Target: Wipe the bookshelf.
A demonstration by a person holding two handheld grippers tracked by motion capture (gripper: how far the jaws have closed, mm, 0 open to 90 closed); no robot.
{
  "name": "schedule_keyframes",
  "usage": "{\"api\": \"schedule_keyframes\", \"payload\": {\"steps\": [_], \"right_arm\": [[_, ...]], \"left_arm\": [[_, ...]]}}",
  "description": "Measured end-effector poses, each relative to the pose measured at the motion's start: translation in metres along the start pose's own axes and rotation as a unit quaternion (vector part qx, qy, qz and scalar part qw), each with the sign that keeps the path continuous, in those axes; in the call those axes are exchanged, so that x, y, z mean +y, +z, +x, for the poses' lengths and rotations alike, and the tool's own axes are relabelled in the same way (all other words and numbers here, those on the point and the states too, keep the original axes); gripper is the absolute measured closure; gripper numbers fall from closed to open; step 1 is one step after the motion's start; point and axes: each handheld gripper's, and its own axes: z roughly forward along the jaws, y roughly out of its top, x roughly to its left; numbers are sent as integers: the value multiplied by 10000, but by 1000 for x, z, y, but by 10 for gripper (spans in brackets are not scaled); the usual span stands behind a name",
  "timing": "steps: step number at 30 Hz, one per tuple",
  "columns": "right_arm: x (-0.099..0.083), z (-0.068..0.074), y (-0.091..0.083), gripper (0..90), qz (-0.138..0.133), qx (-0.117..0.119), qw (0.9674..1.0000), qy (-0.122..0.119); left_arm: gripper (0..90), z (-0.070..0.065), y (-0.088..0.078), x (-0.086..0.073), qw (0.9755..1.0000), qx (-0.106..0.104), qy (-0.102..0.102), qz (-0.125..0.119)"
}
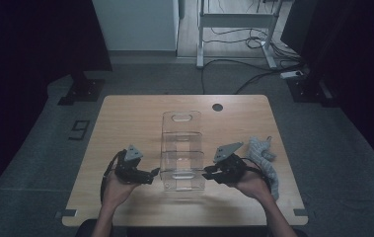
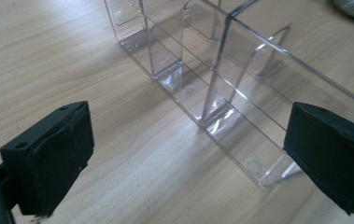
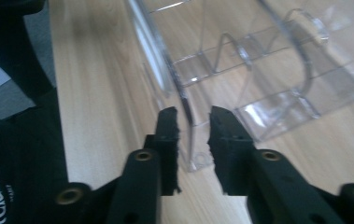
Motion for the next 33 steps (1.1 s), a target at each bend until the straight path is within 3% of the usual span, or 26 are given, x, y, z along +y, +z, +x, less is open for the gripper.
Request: {"api": "schedule_keyframes", "payload": {"steps": [5, 9, 15, 19, 24, 27, 30, 33], "right_arm": [[-6, -10, -15, 586, -109, -64, 9997, 193], [-12, -20, -19, 547, -170, -296, 9986, 403], [-11, -33, -5, 502, -165, -628, 9964, 542], [-5, -40, 10, 489, -100, -675, 9964, 503], [0, -48, 25, 484, -124, -616, 9966, 529], [3, -50, 32, 480, -172, -518, 9972, 520], [5, -51, 37, 497, -196, -378, 9977, 524], [5, -49, 41, 524, -191, -218, 9983, 505]], "left_arm": [[51, -3, -9, -6, 9998, -162, 90, -33], [81, -7, -14, -9, 9994, -296, 152, -93], [120, -15, -14, -9, 9992, -350, 209, -42], [142, -18, -15, -10, 9989, -390, 240, -28], [143, -23, -18, -10, 9976, -628, 292, -63], [143, -28, -14, -7, 9975, -566, 425, -37], [153, -29, -11, -5, 9983, -363, 451, 4], [158, -28, -10, -5, 9981, -441, 422, -12]]}}
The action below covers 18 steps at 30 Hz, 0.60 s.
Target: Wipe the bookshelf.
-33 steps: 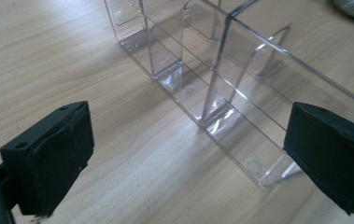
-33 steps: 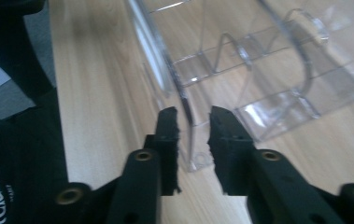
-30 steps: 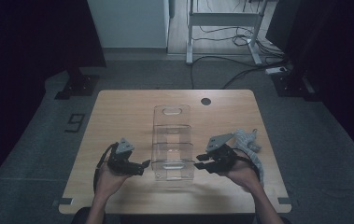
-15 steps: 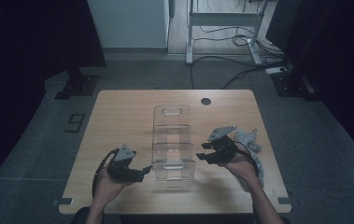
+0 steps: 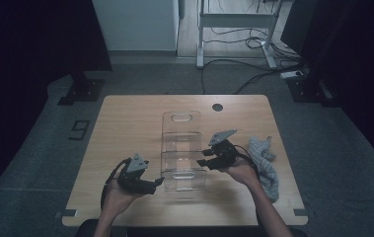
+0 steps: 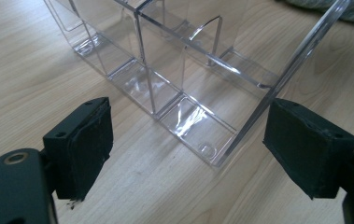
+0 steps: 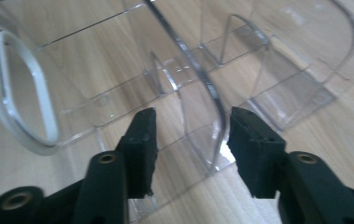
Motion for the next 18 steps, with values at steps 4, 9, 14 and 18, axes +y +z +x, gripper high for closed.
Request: {"api": "schedule_keyframes", "payload": {"steps": [4, 9, 14, 18], "right_arm": [[1, 3, 0, 528, 27, -10, 10000, -79], [0, 5, -1, 535, 45, 150, 9998, -82], [-1, 8, 3, 527, 155, 245, 9995, -141], [-1, 9, 6, 526, 146, 263, 9994, -149]], "left_arm": [[159, 3, 2, 0, 10000, -54, -33, -23], [174, 8, 3, 0, 9999, -110, -81, -70], [236, 13, 3, -2, 9999, -122, -106, -62], [331, 18, 1, -3, 9997, -134, -150, -105]]}}
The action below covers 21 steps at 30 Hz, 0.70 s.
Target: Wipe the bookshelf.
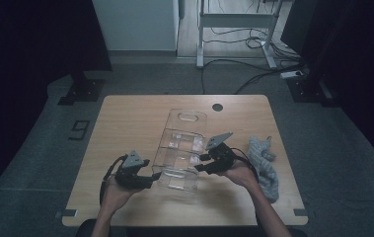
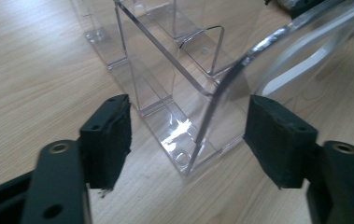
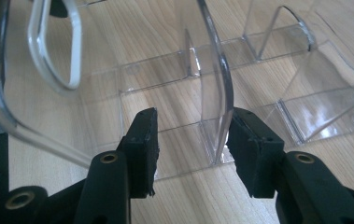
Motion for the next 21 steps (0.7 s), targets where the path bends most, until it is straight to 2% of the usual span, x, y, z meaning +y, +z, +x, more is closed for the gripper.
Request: {"api": "schedule_keyframes", "payload": {"steps": [3, 8, 17, 21], "right_arm": [[1, 2, 1, 526, -11, -16, 10000, -17], [1, 3, 1, 532, -7, -18, 10000, -64], [1, 8, 1, 557, 58, 89, 9999, -120], [2, 11, 3, 559, 82, 145, 9997, -168]], "left_arm": [[380, 3, 0, -1, 10000, -46, -49, -26], [389, 5, -1, -1, 9999, -38, -88, -31], [390, 11, 1, -3, 9996, 127, -234, 10], [354, 13, 6, -4, 9993, 243, -276, 101]]}}
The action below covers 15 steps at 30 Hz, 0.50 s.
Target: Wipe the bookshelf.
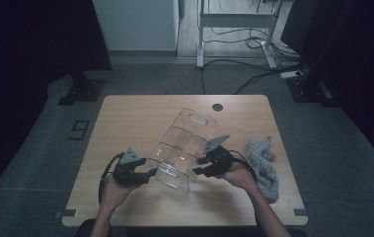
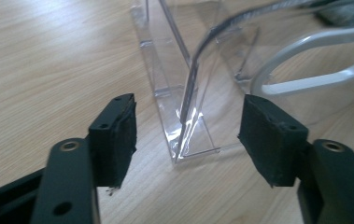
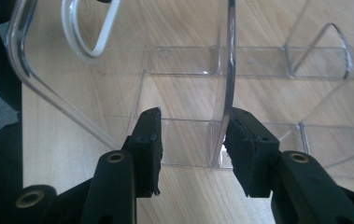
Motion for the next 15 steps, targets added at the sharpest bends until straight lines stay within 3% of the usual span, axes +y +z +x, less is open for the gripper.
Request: {"api": "schedule_keyframes", "payload": {"steps": [6, 15], "right_arm": [[3, 6, 3, 562, 15, 112, 9999, -75], [9, 16, 9, 559, 43, 208, 9995, -226]], "left_arm": [[217, -3, 9, 1, 9998, 81, 70, 173], [161, -1, 12, 0, 9998, 103, -61, 163]]}}
